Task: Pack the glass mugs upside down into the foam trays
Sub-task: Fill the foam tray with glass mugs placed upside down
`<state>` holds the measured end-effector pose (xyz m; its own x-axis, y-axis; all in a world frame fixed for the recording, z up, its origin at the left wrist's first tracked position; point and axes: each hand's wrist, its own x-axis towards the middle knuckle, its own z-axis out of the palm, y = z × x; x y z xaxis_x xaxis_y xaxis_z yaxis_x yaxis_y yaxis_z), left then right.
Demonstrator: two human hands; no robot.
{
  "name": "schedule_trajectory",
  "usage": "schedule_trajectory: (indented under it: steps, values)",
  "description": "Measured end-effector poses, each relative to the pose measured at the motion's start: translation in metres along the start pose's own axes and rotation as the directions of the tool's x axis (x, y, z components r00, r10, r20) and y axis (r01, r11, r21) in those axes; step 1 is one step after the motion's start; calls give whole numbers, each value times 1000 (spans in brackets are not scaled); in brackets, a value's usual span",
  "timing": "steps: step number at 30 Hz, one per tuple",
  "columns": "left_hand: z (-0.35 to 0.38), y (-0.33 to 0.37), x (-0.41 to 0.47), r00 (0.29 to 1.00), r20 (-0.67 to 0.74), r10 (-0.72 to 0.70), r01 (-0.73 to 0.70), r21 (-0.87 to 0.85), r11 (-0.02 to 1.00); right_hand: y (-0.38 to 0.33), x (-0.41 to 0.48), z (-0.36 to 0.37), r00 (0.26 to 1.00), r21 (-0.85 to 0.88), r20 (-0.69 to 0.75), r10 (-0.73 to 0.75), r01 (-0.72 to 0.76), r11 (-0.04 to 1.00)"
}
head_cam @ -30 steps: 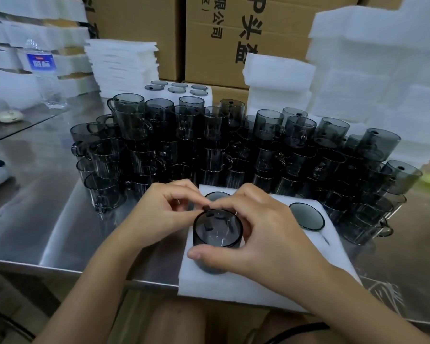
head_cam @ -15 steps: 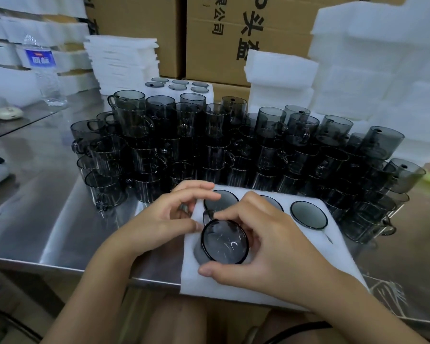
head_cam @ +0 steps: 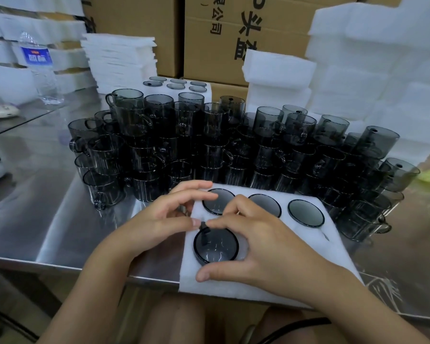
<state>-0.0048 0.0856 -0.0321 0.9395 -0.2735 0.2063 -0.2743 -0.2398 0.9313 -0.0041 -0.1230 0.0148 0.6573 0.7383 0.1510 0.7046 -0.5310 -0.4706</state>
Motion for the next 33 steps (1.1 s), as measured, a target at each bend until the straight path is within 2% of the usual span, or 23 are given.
schedule_trajectory:
  steps: [3,7,10,12,14,17,19,23,28,30,33]
  values:
    - [0,0,0,1000,-3,-2,2,0,1000,1,0,-1,1000,24,-2,24,-24,999]
    - [1,0,0,1000,-16,1,0,34,999,3,2,-2,998,-227,-29,-60,52,973]
    - [2,-2,0,999,-35,35,-32,84,996,5,3,-2,996,-274,-47,-70,55,960]
    - [4,-3,0,997,-50,56,-50,115,992,7,1,-1,996,-229,-64,-65,49,972]
    - [4,-4,0,996,-65,60,-52,121,991,9,0,-4,996,-105,-89,-26,17,994]
    - [5,-7,0,995,-78,62,-52,126,991,20,-3,-15,978,16,-197,65,-63,998]
    - [5,-8,1,993,-91,70,-56,146,988,33,-6,-28,933,9,-338,125,-129,992]
    - [7,-7,1,992,-106,75,-55,179,982,69,-11,-62,763,-103,-610,211,-341,934]
    - [6,-9,2,991,-105,81,-62,170,983,105,-31,-99,585,-132,-730,354,-628,767]
    - [6,-10,2,991,-103,81,-63,166,984,110,-38,-105,595,-144,-697,400,-662,735]
    - [6,-10,2,992,-99,81,-65,161,985,112,-41,-105,709,-220,-542,452,-638,738]
